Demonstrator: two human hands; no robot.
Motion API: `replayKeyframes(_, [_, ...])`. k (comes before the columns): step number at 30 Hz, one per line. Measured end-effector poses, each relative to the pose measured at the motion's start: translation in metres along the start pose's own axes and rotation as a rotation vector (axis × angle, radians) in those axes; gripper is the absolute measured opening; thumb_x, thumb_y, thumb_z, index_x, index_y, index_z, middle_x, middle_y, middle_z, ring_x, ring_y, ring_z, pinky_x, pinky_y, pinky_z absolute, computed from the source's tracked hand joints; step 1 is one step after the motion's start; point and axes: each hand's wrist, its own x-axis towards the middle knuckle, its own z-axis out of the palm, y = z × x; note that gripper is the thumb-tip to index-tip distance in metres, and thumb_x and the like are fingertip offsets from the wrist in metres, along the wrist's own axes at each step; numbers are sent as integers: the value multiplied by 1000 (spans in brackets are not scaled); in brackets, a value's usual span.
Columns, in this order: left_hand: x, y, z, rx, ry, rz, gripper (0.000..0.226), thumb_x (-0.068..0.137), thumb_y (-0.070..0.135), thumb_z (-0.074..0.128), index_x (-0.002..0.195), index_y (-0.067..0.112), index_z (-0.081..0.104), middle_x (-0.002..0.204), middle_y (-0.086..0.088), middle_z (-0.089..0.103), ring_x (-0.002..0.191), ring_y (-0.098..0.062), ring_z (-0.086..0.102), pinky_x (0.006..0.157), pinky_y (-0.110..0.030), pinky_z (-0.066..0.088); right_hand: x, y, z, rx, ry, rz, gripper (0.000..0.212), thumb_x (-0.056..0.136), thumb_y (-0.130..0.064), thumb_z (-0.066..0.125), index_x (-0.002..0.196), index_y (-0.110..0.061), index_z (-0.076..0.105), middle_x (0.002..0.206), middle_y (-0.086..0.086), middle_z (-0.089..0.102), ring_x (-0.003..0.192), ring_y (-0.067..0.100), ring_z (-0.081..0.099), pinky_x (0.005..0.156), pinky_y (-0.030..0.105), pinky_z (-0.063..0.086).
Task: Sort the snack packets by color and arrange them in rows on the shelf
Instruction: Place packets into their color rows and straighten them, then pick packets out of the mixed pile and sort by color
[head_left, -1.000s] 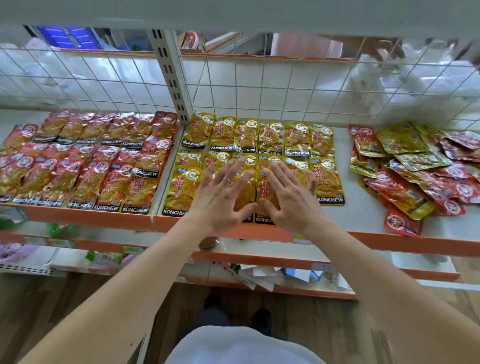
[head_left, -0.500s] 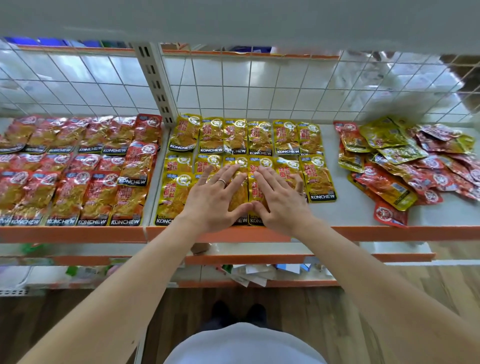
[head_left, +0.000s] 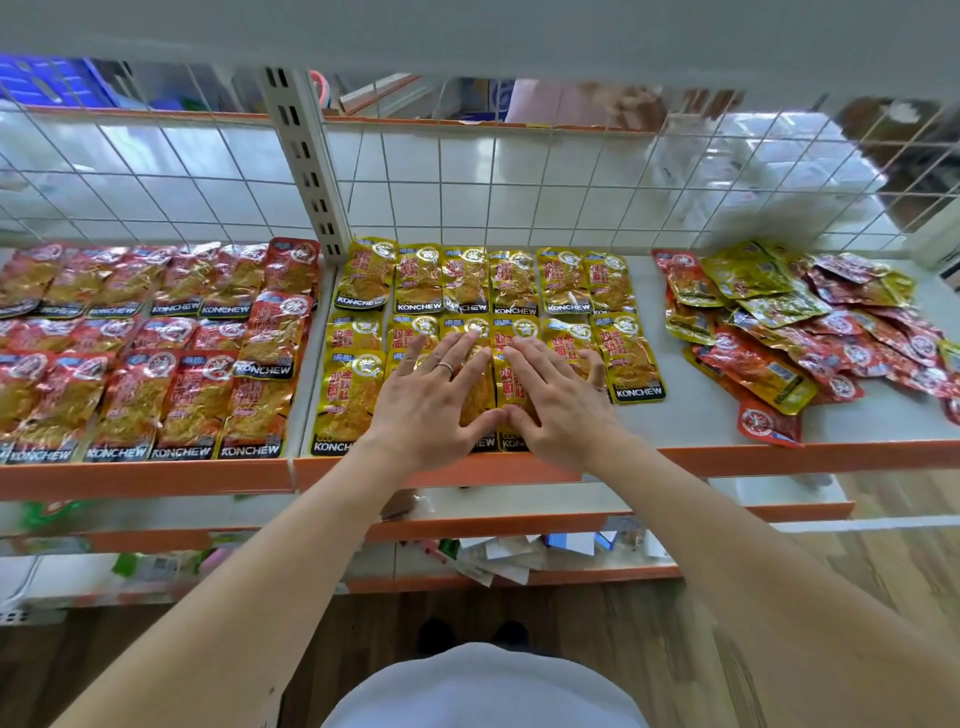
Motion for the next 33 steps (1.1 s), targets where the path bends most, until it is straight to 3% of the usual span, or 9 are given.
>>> replayKeyframes(4, [0,1,0,-5,-12,3,85,92,76,10,161,26,10,169,2,5,156,-14,0,125,-44,-10,0,-2,0,-29,9,33,84,83,-63,6,158,-26,17,167,-7,8,153,9,6,115,51,-4])
replayKeyframes(13, [2,0,-1,22,-58,13,80,98,71,15,161,24,2,169,2,-5,155,-15,-10,124,-45,-13,1,-2,-1,-28,17,32,76,90,-57,21,159,-24,18,167,-6,8,153,10,5,116,50,-6])
replayKeyframes(18, [-2,4,-2,15,-37,-10,76,99,67,7,161,25,-4,169,3,-10,154,-14,-14,122,-43,-18,-3,-1,1,-35,41,17,78,90,-60,18,159,-24,17,167,-8,8,153,9,5,115,48,-2])
replayKeyframes(20, [-3,3,-3,-20,-5,-12,72,101,64,4,161,26,-3,169,3,-9,154,-14,-13,121,-40,-20,-3,-1,1,-1,65,18,79,91,-66,19,159,-27,15,167,-9,7,153,10,4,115,51,0])
replayKeyframes(23, [-8,4,-5,-126,156,-44,72,100,61,8,160,22,15,169,1,8,156,-16,4,123,-39,-14,-10,1,-2,83,142,48,78,90,-68,23,159,-32,14,167,-10,6,154,11,2,115,49,-3])
replayKeyframes(27, [-10,29,-8,-216,316,-32,67,103,56,23,154,14,35,164,-4,29,152,-24,25,125,-45,1,-37,12,-14,201,286,140,71,92,-57,31,157,-30,24,166,-8,13,153,12,7,114,44,-3])
replayKeyframes(33, [16,87,-20,-234,311,39,67,100,55,30,153,15,38,163,-4,32,150,-25,30,124,-51,6,-77,68,-28,218,407,274,69,89,-25,46,156,-26,30,166,-8,15,153,10,10,115,44,3])
